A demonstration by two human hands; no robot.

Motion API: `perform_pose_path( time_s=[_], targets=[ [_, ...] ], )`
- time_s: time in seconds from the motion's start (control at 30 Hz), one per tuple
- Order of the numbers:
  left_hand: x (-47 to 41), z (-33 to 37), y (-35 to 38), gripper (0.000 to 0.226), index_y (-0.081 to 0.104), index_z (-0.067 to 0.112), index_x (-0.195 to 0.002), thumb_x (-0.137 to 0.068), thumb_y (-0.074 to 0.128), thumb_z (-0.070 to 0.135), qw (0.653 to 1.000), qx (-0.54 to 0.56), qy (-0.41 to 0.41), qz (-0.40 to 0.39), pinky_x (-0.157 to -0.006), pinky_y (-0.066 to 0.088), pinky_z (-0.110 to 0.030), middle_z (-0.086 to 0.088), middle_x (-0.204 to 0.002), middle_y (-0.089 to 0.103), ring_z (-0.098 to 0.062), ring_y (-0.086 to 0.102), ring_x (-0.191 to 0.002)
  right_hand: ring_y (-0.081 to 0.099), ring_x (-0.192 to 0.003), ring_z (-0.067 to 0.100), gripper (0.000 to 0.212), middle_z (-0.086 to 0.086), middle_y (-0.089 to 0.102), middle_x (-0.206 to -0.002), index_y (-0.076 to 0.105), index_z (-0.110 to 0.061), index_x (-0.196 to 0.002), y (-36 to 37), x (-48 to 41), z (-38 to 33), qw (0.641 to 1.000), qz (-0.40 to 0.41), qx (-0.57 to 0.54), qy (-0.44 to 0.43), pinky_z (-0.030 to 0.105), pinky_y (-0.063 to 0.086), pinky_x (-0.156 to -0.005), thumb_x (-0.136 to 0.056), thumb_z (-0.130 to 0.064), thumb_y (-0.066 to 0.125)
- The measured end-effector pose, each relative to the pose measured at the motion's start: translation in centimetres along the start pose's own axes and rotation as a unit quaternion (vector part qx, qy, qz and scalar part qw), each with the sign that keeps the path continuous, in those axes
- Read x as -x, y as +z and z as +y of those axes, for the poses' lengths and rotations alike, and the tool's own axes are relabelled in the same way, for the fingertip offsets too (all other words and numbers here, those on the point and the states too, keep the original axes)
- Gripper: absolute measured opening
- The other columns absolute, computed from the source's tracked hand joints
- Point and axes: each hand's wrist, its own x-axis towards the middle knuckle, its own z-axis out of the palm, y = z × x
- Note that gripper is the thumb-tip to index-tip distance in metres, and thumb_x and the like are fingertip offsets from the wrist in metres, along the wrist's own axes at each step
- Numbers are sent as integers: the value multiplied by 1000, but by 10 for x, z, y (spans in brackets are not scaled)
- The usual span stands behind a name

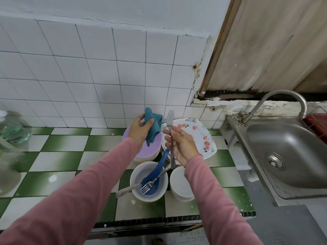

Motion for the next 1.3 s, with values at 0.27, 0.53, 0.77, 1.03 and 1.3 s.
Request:
perform_pose_path(
  time_s=[0.27, 0.53, 0.77, 1.03, 1.3],
  targets=[
    [8, -3, 10, 49, 48, 10, -139, -93, 63, 22, 993, 39, -34, -106, -98, 52, -46, -10, -126, 63, -26, 63, -110, 47, -48, 14, 14, 7, 60, -61, 50, -9, -90, 8, 0, 0, 964, 21, 252, -84, 20, 37, -44, -101, -1, 49],
    [5, 3, 11, 48, 48, 11, -140, -95, 61, 25, 995, 5, -20, -100, -97, 52, -49, -9, -128, 61, -29, 61, -115, 51, -53, 12, 16, 8, 66, -68, 52, -13, -86, 7, -8, 5, 938, 56, 320, -121, 25, 41, -54, -99, -4, 52],
    [6, 7, 5, 46, 46, 12, -140, -97, 58, 19, 998, 34, -15, -58, -97, 53, -46, -9, -130, 58, -27, 59, -113, 53, -54, 11, 14, 3, 71, -70, 55, -12, -88, -7, -12, 13, 915, 61, 386, -102, 27, 44, -58, -100, -5, 50],
    [14, 5, 8, 40, 53, 19, -131, -93, 66, 15, 983, -80, 165, 11, -75, 53, -12, 5, -120, 62, -7, 61, -102, 56, -62, 12, 22, 10, 71, -88, 58, -1, -114, -3, -10, 9, 979, 46, 191, -55, 21, 47, -60, -97, 7, 47],
    [13, 13, 19, 45, 58, 22, -124, -84, 77, 21, 971, -150, 180, 38, -66, 53, -10, 11, -112, 63, -3, 62, -94, 56, -66, 14, 31, 13, 59, -93, 59, 0, -129, 6, -7, 20, 987, 20, 146, -62, 25, 48, -61, -100, 5, 49]
  ],
)
